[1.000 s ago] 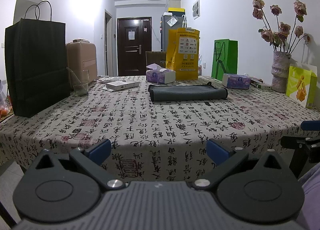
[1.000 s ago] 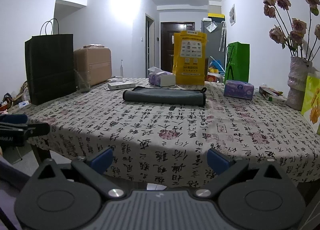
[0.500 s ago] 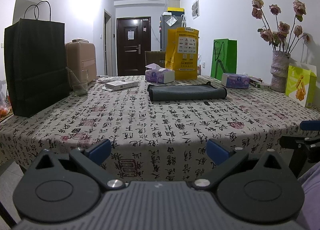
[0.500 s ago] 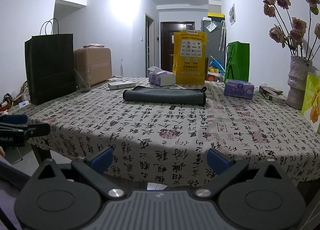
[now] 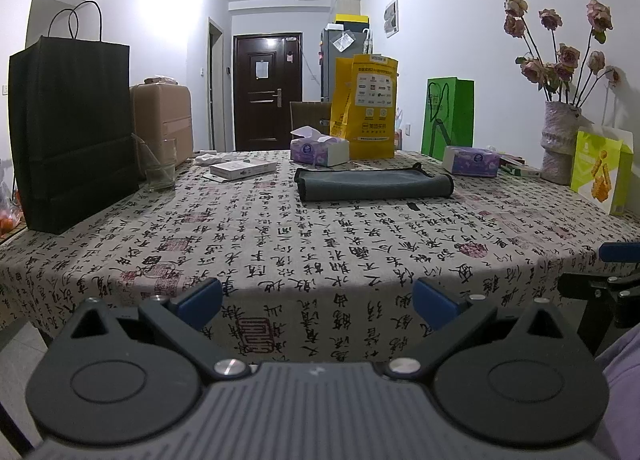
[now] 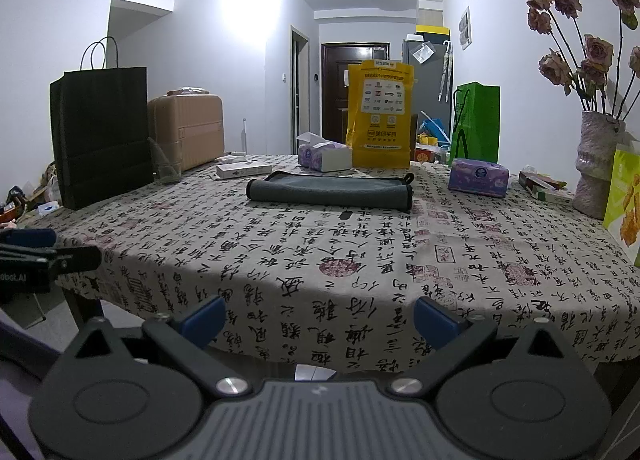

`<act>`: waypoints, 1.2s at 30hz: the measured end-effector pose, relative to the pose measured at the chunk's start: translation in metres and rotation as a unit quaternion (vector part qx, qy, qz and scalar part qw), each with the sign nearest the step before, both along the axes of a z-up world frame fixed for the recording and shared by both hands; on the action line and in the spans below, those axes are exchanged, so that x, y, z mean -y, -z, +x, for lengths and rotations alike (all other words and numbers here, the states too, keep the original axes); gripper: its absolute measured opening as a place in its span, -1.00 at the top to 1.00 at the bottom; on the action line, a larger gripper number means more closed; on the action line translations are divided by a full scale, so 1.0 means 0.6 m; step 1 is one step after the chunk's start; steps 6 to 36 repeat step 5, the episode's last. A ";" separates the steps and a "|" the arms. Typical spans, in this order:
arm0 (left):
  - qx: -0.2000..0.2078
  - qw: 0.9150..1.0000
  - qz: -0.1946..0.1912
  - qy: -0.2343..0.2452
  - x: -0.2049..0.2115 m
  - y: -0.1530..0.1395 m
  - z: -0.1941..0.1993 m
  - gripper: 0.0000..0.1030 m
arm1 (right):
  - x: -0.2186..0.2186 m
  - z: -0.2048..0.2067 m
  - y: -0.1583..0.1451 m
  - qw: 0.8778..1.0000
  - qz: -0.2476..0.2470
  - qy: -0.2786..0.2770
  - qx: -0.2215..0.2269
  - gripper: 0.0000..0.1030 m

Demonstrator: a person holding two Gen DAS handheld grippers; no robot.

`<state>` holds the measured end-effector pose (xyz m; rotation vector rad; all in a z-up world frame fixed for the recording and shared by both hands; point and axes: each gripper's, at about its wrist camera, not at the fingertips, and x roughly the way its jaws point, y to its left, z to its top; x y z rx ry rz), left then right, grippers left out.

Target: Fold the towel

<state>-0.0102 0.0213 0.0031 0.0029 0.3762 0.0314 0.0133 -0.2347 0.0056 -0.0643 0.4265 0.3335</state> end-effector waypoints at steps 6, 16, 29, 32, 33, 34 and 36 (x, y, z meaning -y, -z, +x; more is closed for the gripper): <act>0.000 1.000 0.000 0.001 0.002 0.000 -0.001 -1.00 | 0.000 0.000 0.000 1.000 0.000 0.000 0.000 -0.96; 0.000 1.000 0.000 0.001 0.002 0.000 -0.001 -1.00 | 0.000 0.000 0.000 1.000 0.000 0.000 0.000 -0.96; 0.000 1.000 0.000 0.001 0.002 0.000 -0.001 -1.00 | 0.000 0.000 0.000 1.000 0.000 0.000 0.000 -0.96; 0.000 1.000 0.000 0.001 0.002 0.000 -0.001 -1.00 | 0.000 0.000 0.000 1.000 0.000 0.000 0.000 -0.96; 0.000 1.000 0.000 0.001 0.002 0.000 -0.001 -1.00 | 0.000 0.000 0.000 1.000 0.000 0.000 0.000 -0.96; 0.000 1.000 0.000 0.001 0.002 0.000 -0.001 -1.00 | 0.000 0.000 0.000 1.000 0.000 0.000 0.000 -0.96; 0.000 1.000 0.000 0.001 0.002 0.000 -0.001 -1.00 | 0.000 0.000 0.000 1.000 0.000 0.000 0.000 -0.96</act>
